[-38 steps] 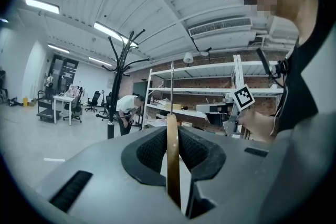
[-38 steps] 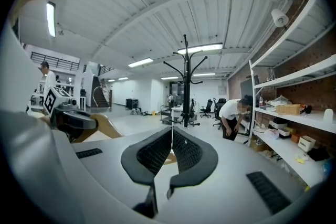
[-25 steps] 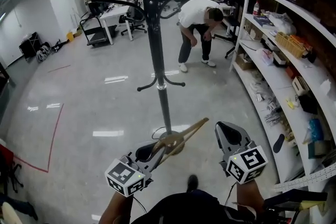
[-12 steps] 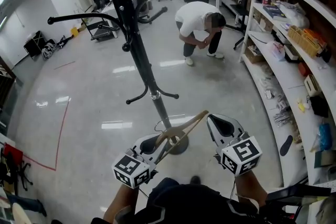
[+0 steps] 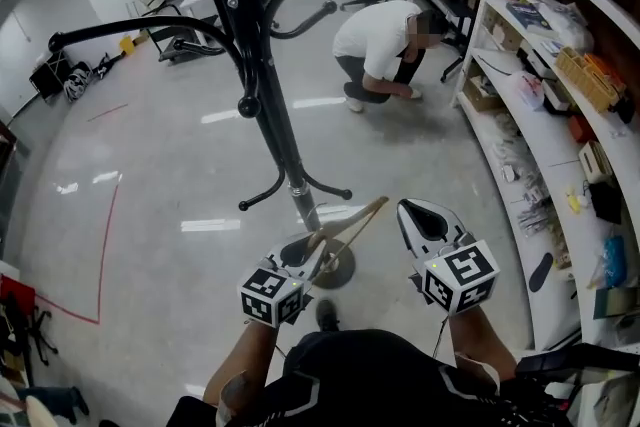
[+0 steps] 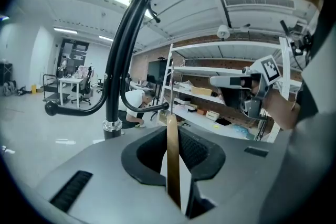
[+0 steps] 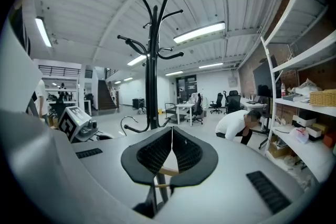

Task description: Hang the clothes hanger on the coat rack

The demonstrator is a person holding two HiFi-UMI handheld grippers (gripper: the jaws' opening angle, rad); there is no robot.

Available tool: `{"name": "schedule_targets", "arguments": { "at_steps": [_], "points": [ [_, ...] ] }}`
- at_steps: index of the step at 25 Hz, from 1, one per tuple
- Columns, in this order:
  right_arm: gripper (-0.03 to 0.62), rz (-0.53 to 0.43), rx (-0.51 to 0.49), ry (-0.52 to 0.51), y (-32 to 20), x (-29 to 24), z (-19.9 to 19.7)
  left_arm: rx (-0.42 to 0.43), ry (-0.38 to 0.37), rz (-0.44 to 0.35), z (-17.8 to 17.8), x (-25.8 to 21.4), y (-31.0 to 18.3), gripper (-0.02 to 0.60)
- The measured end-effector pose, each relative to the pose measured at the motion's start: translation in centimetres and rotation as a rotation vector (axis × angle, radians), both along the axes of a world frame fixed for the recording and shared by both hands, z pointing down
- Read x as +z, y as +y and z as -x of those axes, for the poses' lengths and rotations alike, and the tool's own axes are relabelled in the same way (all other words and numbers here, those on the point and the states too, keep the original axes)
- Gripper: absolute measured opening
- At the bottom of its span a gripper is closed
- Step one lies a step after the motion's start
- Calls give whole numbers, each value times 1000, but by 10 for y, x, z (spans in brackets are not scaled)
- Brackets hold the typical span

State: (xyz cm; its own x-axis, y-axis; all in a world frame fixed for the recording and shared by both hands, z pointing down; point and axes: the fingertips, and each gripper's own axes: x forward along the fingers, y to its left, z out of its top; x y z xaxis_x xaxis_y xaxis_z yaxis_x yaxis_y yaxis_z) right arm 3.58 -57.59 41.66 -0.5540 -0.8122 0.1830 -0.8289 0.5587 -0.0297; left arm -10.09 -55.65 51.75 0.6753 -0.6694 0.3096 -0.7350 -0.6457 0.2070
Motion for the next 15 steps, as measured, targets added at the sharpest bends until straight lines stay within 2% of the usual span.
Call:
{"name": "schedule_targets", "arguments": {
  "at_steps": [4, 12, 15],
  "points": [
    [8, 31, 17, 22, -17, 10, 5, -5, -6, 19, 5, 14, -25, 52],
    [8, 118, 24, -4, -51, 57, 18, -11, -36, 33, 8, 44, -60, 52],
    [8, 148, 63, 18, -63, 79, 18, -5, -45, 39, 7, 58, -72, 52]
  ]
}}
